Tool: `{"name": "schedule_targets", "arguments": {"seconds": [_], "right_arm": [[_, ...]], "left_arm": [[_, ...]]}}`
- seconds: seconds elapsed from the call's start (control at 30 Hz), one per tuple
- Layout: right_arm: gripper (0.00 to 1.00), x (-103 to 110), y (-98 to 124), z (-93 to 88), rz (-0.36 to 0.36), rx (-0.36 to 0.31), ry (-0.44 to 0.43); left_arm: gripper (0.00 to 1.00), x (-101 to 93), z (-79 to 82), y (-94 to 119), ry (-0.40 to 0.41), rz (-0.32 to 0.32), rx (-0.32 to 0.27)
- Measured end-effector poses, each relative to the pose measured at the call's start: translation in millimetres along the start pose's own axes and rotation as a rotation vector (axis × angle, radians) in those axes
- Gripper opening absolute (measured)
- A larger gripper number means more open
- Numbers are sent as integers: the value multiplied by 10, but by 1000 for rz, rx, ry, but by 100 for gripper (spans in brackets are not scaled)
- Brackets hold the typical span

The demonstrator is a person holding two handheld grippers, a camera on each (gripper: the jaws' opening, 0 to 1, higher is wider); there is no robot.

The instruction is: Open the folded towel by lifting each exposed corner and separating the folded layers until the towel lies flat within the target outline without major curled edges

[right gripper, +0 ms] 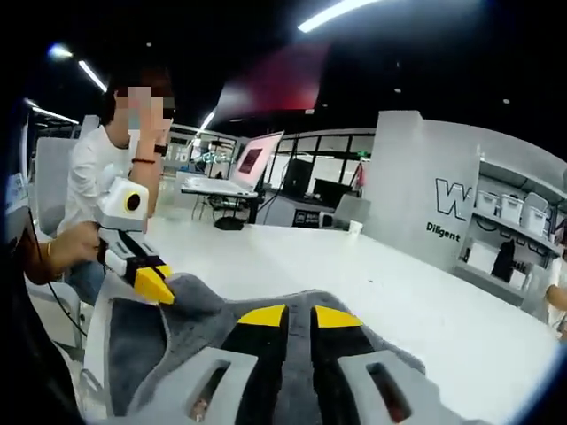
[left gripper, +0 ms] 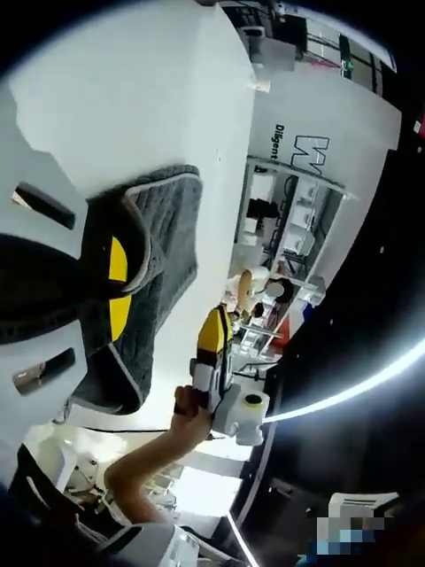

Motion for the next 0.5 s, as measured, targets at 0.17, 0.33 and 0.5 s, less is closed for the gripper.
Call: {"name": "schedule_targets", "arguments": {"seconds": [0.17, 0.33, 0.5], "right_arm": [[8, -77, -306, -11, 25, 28, 1], [11, -136, -623, -85, 41, 70, -2], [13, -145, -836, -136, 57, 96, -2]], "left_arm": [[0, -23, -45, 22, 9, -16, 7], [0, -53, -91, 23, 9, -29, 21], [0, -72, -106, 25, 18, -45, 26]]}}
Point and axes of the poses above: the point that each gripper's makers call its tool centre point, and the gripper's own axes: y roughly backward along the fingers, x roughly to its left, z roughly out of its top, the point moved 8 cm from there along y, roughly backward along the fingers
